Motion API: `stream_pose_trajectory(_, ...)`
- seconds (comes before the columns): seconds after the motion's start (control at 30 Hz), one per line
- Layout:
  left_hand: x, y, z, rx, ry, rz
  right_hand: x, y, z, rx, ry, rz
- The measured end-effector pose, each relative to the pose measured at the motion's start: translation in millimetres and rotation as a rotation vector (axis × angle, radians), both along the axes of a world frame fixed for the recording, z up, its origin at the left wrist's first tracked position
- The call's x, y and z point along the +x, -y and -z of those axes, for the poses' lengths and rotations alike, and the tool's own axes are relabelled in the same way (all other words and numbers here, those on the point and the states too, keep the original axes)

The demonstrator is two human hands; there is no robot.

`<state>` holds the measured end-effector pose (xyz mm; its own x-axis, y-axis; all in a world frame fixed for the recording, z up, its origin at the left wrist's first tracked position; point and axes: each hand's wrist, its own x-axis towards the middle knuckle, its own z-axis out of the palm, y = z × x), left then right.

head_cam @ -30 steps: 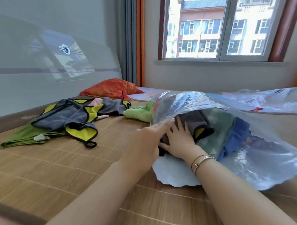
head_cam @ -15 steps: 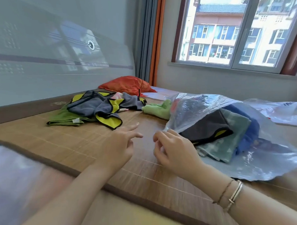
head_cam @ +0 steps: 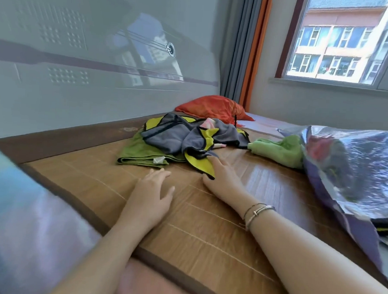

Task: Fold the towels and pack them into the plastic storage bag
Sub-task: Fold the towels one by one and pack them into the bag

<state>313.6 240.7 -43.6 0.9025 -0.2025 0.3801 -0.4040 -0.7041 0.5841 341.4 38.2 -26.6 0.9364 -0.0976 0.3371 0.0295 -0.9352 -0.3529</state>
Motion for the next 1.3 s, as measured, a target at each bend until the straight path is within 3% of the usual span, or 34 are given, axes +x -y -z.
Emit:
stream_pose_trajectory(0.23, 0, -3, 1, -0.053, 0.034, 0.014, 13, 6, -3, -0.193, -0.080, 0.128)
stream_pose_trajectory(0.4, -15, -1, -9, 0.003, 0.126, 0.044, -73, 14, -10, -0.189, -0.080, 0.014)
stream_pose_trajectory(0.47, -31, 8, -19, -0.067, 0.165, 0.035, -117, 16, -12, -0.182, -0.077, -0.035)
stream_pose_trajectory(0.6, -88, 47, -38, -0.260, 0.057, 0.100, -201, 19, -12, -0.134, -0.113, -0.096)
stream_pose_trajectory(0.77, -135, 77, -25, 0.002, -0.015, 0.048, -276, 22, -17, -0.070, -0.067, -0.005)
stream_pose_trajectory(0.9, -151, 70, -16, -0.118, -0.099, 0.004, -296, 28, -17, -0.112, 0.014, 0.107)
stream_pose_trajectory(1.07, -176, 62, -18, -0.224, -0.118, 0.032, -293, 20, -20, -0.264, -0.047, 0.077)
stream_pose_trajectory(1.2, -179, 60, -15, -0.172, -0.085, 0.017, -289, 16, -18, -0.159, -0.005, 0.044)
stream_pose_trajectory(1.3, -179, 61, -11, -0.115, -0.062, 0.009, -278, 19, -19, 0.111, -0.086, 0.054)
